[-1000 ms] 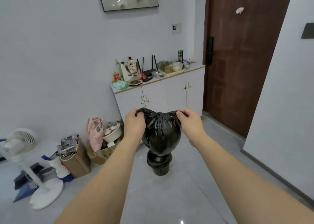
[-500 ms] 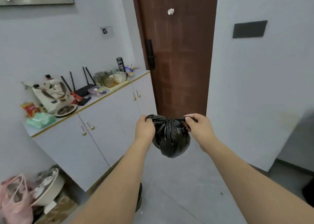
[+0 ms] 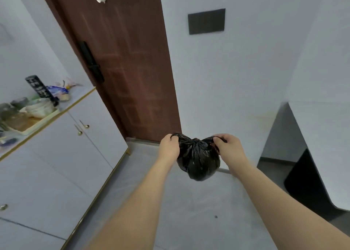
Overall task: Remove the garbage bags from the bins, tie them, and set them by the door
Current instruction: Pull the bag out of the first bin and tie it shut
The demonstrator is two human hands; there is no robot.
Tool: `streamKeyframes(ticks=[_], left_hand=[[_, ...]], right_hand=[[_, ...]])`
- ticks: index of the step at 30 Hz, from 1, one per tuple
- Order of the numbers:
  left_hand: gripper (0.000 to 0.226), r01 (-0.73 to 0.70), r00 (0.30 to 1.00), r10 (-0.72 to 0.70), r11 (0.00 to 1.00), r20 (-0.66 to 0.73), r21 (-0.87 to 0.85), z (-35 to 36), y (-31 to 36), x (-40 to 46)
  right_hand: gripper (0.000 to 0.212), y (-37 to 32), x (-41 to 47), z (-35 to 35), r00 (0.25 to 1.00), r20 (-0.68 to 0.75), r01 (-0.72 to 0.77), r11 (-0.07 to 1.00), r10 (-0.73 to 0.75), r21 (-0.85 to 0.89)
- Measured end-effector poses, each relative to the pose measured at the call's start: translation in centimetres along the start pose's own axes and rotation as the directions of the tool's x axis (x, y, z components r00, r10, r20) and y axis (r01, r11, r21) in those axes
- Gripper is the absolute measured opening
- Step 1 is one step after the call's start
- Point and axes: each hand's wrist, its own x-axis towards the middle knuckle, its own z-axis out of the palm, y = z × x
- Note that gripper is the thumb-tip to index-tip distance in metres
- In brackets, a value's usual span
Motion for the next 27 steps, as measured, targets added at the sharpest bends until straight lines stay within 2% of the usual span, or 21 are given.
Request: streamKeyframes(ticks=[6, 14, 23, 27], left_hand=[[0.028, 0.082, 0.990, -0.078, 0.996, 0.115, -0.032, 6.1, 0.9, 8.0], [0.029, 0.226, 0.941, -0.225, 0.974, 0.252, 0.025, 14.6, -1.5, 20.6], [0.023, 0.279, 0.901, -0.305, 0.952, 0.307, 0.128, 24.8, -0.9, 27.4], [0.023, 0.313, 0.889, -0.344, 0.938, 0.303, 0.146, 30.1, -3.1, 29.4]], right_hand=[[0.020, 1.6, 9.0, -1.5, 0.999, -0.020, -0.026, 0.999, 0.025, -0.034], [0.018, 7.4, 21.7, -2.1, 0.967, -0.095, -0.236, 0.971, 0.237, 0.024], [0.018, 11.1, 31.2, -7.0, 0.924, -0.128, -0.359, 0.933, 0.360, 0.038], [0.018, 14.6, 34.7, -9.7, 0.914, -0.119, -0.391, 0.921, 0.388, 0.004]])
